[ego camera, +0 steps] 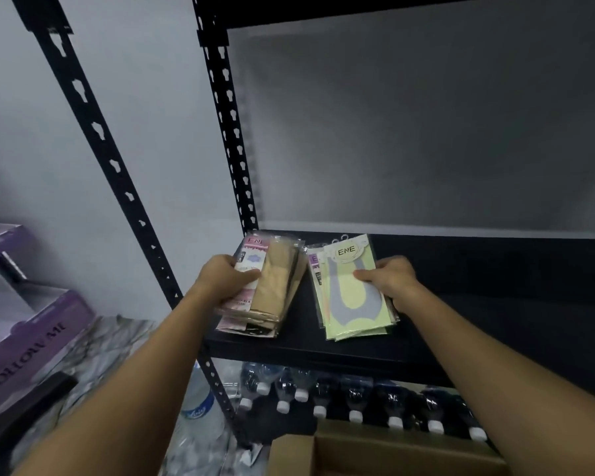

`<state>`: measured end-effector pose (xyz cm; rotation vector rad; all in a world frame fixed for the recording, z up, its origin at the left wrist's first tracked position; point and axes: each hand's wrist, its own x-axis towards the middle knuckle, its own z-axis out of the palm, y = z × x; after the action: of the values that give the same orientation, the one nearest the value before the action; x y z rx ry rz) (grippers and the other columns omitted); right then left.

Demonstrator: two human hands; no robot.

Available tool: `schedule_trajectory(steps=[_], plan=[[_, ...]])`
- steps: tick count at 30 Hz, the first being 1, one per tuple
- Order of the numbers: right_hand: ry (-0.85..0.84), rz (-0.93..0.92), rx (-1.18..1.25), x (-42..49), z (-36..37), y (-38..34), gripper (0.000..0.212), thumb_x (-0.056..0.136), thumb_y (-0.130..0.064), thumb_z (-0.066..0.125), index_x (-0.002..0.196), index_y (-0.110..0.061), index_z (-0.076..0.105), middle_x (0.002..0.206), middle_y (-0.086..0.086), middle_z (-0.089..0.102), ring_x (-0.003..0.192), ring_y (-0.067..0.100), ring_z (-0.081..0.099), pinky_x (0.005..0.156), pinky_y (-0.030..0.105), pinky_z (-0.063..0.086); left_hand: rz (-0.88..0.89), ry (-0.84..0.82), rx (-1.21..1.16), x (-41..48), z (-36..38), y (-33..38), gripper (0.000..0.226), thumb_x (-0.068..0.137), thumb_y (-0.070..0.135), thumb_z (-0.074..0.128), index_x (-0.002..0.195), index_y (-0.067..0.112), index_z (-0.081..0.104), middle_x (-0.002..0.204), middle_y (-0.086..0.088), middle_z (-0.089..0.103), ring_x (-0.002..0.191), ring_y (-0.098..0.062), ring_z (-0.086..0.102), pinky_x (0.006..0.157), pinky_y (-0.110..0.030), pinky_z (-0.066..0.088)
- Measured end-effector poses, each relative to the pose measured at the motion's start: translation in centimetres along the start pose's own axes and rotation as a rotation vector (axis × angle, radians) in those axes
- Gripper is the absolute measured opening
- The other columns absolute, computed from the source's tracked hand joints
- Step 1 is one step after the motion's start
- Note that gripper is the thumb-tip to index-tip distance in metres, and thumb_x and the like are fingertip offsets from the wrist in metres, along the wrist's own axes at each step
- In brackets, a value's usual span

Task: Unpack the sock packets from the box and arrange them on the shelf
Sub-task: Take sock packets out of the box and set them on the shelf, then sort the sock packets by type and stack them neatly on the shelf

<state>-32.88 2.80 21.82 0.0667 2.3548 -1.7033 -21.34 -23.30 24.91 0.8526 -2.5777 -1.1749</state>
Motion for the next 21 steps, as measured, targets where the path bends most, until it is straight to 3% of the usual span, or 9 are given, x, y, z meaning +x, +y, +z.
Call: schedule_trajectory(steps=[2, 6, 9, 11, 13, 16, 19, 21], plan=[[0.002, -0.006, -0.068, 0.1, 0.4, 0.4, 0.034, 0.070, -0.017, 0.082, 0.093, 0.001, 0.064, 0.095, 0.014, 0.070, 0.078, 0.025, 0.068, 0.067, 0.032, 0.057, -0.029, -0.027, 0.047, 0.1, 0.4, -0.3, 0.027, 0.084, 0.033, 0.073, 0.091, 0.008, 0.064, 0.071, -0.003, 0.064, 0.059, -0.017, 0.061, 0.050, -0.025, 0.044], [0.022, -0.030, -0.167, -0.4, 0.8, 0.8, 0.031, 0.073, -0.021, 0.080, 0.089, -0.001, 0.062, 0.095, 0.011, 0.068, 0.081, 0.024, 0.065, 0.066, 0.032, 0.054, -0.037, -0.026, 0.008, -0.1, 0.7, -0.7, 0.039, 0.087, 0.032, 0.071, 0.109, 0.001, 0.063, 0.081, -0.005, 0.063, 0.065, -0.018, 0.061, 0.057, -0.028, 0.047], [0.040, -0.053, -0.208, -0.8, 0.8, 0.8, 0.032, 0.077, -0.021, 0.077, 0.097, -0.002, 0.061, 0.098, 0.010, 0.065, 0.079, 0.020, 0.059, 0.068, 0.033, 0.053, -0.041, -0.005, 0.003, -0.5, 0.6, -0.7, 0.042, 0.090, 0.033, 0.066, 0.119, 0.003, 0.060, 0.088, -0.003, 0.059, 0.071, -0.016, 0.059, 0.061, -0.027, 0.046], [0.060, -0.071, -0.240, -1.2, 0.7, 0.8, 0.037, 0.079, -0.026, 0.075, 0.103, 0.000, 0.061, 0.106, 0.012, 0.065, 0.082, 0.021, 0.058, 0.072, 0.034, 0.052, -0.027, 0.021, 0.008, -0.8, 0.4, -0.8, 0.046, 0.092, 0.036, 0.063, 0.124, 0.004, 0.057, 0.104, -0.007, 0.063, 0.088, -0.024, 0.062, 0.079, -0.034, 0.051], [0.087, -0.080, -0.283, -1.4, 0.4, 0.9, 0.050, 0.080, -0.031, 0.073, 0.115, 0.001, 0.058, 0.116, 0.013, 0.062, 0.100, 0.026, 0.059, 0.084, 0.038, 0.052, -0.011, 0.060, 0.006, -1.3, 0.2, -0.8, 0.049, 0.092, 0.039, 0.061, 0.129, 0.007, 0.053, 0.120, -0.012, 0.062, 0.101, -0.028, 0.060, 0.089, -0.039, 0.050], [0.094, -0.121, -0.332, -2.1, -0.2, 1.3, 0.066, 0.078, -0.037, 0.073, 0.130, -0.004, 0.051, 0.130, 0.012, 0.056, 0.122, 0.031, 0.050, 0.096, 0.044, 0.049, 0.049, 0.135, 0.004, -3.2, 0.3, -0.6, 0.050, 0.092, 0.038, 0.062, 0.133, 0.012, 0.050, 0.128, -0.009, 0.058, 0.104, -0.025, 0.055, 0.091, -0.038, 0.046], [0.096, -0.178, -0.292, -3.8, -1.1, 1.9, 0.065, 0.078, -0.037, 0.072, 0.132, -0.008, 0.050, 0.128, 0.010, 0.057, 0.121, 0.027, 0.050, 0.099, 0.041, 0.047, 0.169, 0.256, 0.082, -5.9, 0.7, -0.6, 0.047, 0.090, 0.040, 0.062, 0.131, 0.019, 0.053, 0.131, -0.005, 0.054, 0.123, -0.027, 0.048, 0.104, -0.051, 0.039], [0.108, -0.232, -0.274, -5.7, -2.0, 2.4, 0.058, 0.079, -0.035, 0.072, 0.129, -0.010, 0.053, 0.123, 0.008, 0.058, 0.117, 0.024, 0.052, 0.098, 0.039, 0.048, 0.250, 0.338, 0.068, -8.6, 1.4, -0.7, 0.042, 0.090, 0.037, 0.061, 0.129, 0.023, 0.053, 0.131, -0.003, 0.053, 0.128, -0.024, 0.041, 0.107, -0.051, 0.033]])
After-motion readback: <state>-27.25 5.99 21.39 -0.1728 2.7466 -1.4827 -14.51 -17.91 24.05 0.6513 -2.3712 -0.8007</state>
